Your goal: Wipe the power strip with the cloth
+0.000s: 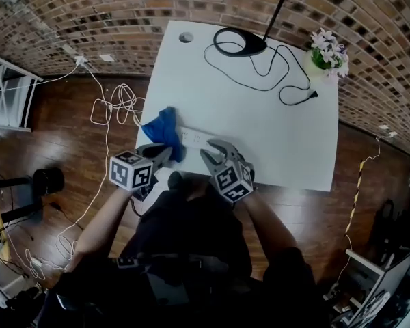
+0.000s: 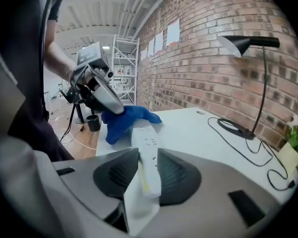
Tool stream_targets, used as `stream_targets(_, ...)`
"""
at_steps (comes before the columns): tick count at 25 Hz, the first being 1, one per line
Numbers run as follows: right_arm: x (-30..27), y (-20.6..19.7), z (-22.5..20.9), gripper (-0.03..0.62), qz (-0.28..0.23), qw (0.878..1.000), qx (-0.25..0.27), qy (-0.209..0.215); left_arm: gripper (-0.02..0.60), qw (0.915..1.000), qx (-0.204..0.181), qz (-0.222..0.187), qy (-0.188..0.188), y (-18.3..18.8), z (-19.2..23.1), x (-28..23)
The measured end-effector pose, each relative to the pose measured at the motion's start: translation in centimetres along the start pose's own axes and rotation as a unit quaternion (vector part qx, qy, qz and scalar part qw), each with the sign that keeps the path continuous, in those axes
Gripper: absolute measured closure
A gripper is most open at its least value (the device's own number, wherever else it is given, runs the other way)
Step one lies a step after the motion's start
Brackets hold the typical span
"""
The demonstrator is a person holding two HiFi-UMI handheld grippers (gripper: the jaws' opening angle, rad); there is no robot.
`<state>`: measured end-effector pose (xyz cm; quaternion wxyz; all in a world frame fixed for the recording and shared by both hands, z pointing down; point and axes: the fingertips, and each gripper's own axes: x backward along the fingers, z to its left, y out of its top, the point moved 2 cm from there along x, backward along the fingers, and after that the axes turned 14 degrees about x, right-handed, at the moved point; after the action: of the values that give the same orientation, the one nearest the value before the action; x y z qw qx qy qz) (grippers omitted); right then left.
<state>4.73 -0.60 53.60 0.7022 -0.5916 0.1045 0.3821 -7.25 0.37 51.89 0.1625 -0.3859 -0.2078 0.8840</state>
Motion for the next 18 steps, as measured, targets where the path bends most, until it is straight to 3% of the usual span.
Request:
stream_targets(2,0.1,-0.2,0.4,0.484,0.0,1.0,0.004,0.004,0.54,0.9966,0.046,-0.059,-0.034,2.0,-1.2,1.7)
stream_targets(4,0.1,-0.5,0.9,0.485,0.003,0.999,0.045,-0.005,0.54,0.9905,0.073,-0.106,-0.048,3.8,-1.5,2.7)
stream_targets(5,0.1,-0.6,1.1,0.484,0.006,0.997,0.076,-0.01,0.54,0.99,0.074,-0.112,-0.044,4.2,-1.5,2.5)
stream_targets(7,-0.1,-0.8,1.5,0.487,0.013,0.992,0.124,-0.017,0.54,0.9951,0.05,-0.082,-0.024,4.0,-1.2,1.0)
stream_targets(9,-0.2,-0.8,1.5,0.485,0.012,0.992,0.123,-0.017,0.54,0.9989,0.022,-0.042,-0.002,3.1,-0.7,-0.9)
stream_targets(11,0.1,-0.4,1.3,0.47,0.005,0.997,0.072,-0.009,0.54,0.9996,0.016,-0.021,0.012,2.2,-0.3,-2.3)
stream_targets(13,0.9,0.2,1.2,0.468,-0.024,0.999,-0.036,0.019,0.54,0.9996,0.017,-0.013,0.018,1.5,-0.1,-3.1)
stream_targets(14,1.4,0.6,1.2,0.47,-0.046,0.993,-0.104,0.041,0.54,0.9996,0.017,-0.009,0.02,1.3,0.0,-3.4)
stream_targets(16,2.7,1.4,1.0,0.473,-0.092,0.966,-0.228,0.08,0.54,0.9996,0.015,-0.001,0.023,0.9,0.2,-3.7)
stream_targets(18,4.0,1.8,0.3,0.547,-0.133,0.936,-0.312,0.093,0.54,0.9996,0.016,0.008,0.023,0.6,0.3,-3.9)
